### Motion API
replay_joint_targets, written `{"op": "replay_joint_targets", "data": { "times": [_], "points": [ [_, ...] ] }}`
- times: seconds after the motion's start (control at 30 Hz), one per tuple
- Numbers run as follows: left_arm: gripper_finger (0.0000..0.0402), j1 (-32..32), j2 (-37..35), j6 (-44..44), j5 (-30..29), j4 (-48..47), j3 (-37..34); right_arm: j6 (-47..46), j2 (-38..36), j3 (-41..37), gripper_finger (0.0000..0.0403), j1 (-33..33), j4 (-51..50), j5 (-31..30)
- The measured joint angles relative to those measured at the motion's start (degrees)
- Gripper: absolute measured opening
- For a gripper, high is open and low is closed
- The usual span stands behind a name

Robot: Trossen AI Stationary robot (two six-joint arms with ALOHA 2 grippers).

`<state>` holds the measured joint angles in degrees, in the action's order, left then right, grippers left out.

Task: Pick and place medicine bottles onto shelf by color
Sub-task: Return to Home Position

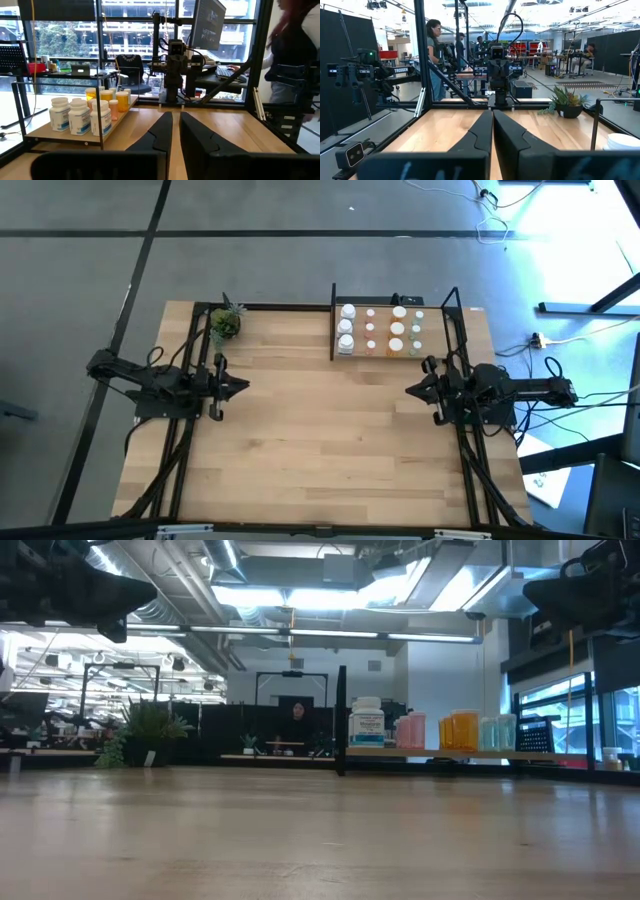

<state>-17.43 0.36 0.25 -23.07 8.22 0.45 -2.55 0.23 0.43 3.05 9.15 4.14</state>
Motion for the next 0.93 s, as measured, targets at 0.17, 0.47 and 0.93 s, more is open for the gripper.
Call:
{"op": "replay_joint_targets", "data": {
  "times": [0.17, 0.47, 0.93],
  "points": [
    [0.0031, 0.00, 0.00, 0.00, 0.00, -0.01, 0.00, 0.00, 0.01, 0.00, 0.0018, -0.01, 0.00, -0.02],
    [0.0016, 0.00, 0.00, 0.00, 0.00, -0.01, 0.00, 0.00, 0.02, 0.00, 0.0018, 0.00, 0.00, -0.02],
    [0.0002, 0.00, 0.00, 0.00, 0.00, -0.01, 0.00, 0.01, 0.02, 0.00, 0.0018, -0.02, 0.00, -0.02]
  ]
}}
